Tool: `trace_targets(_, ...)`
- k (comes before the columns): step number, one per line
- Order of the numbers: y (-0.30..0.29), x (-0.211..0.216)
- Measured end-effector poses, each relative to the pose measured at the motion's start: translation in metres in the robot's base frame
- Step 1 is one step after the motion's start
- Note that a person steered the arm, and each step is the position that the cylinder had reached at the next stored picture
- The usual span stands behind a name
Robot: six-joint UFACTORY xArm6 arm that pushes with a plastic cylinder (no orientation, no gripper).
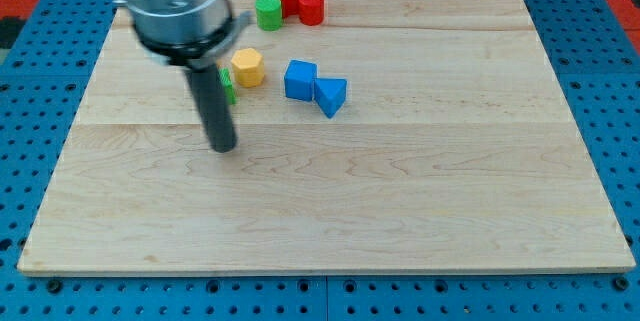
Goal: Place the green star into the yellow heart
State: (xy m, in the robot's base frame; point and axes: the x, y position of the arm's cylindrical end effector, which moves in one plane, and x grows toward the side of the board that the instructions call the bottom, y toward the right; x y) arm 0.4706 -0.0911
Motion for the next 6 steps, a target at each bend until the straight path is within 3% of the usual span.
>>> trace_targets(2, 0.008, -0.057)
trace_targets(4, -0.096, -0.088)
trace_targets(6, -0.086, -0.113)
